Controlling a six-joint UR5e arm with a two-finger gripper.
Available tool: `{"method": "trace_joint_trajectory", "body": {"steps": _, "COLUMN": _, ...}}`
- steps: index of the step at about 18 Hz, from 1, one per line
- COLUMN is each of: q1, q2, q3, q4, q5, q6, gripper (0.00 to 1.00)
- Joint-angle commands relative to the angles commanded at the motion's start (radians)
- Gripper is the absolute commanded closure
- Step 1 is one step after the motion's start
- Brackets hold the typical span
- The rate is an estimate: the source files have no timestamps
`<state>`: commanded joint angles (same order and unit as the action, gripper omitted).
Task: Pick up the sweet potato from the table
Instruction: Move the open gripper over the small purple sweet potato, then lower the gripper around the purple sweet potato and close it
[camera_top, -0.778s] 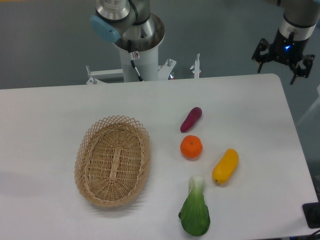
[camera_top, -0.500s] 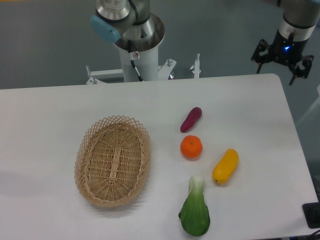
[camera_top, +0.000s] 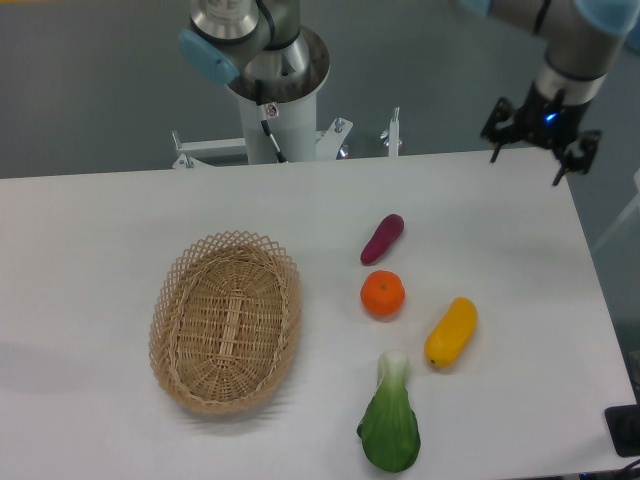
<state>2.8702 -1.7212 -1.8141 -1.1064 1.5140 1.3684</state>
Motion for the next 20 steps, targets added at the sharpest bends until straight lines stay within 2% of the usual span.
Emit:
{"method": "trace_joint_trajectory", "body": {"steps": 2, "q1": -0.017, "q2": 0.008, "q3": -0.088, "q4": 0.068, "q5": -0.005, "q6": 0.001, "gripper": 0.00}}
{"method": "trace_joint_trajectory", "body": {"steps": 6, "q1": -0.094, "q2": 0.012, "q3": -0.172, "q4": 0.097, "q5": -0.002, "q6": 0.009, "gripper": 0.00}}
{"method": "trace_joint_trajectory", "body": {"steps": 9, "q1": -0.139, "q2": -0.001, "q3": -0.220, "q4": 0.161, "q5": 0.009, "q6": 0.029, "gripper": 0.00}}
{"method": "trace_joint_trajectory", "body": {"steps": 13, "q1": -0.167, "q2": -0.038, "q3": -0.220, "q4": 0.181, "q5": 0.038, "q6": 0.064, "gripper": 0.00}}
{"method": "trace_joint_trajectory", "body": {"steps": 16, "q1": -0.192, "q2": -0.047, "q3": -0.221, "q4": 0.181, "q5": 0.084, "q6": 0.064, "gripper": 0.00}}
{"method": "trace_joint_trajectory", "body": {"steps": 20, "q1": -0.193, "q2": -0.060, "q3": -0.220, "q4": 0.181, "q5": 0.091, "q6": 0.064, "gripper": 0.00}}
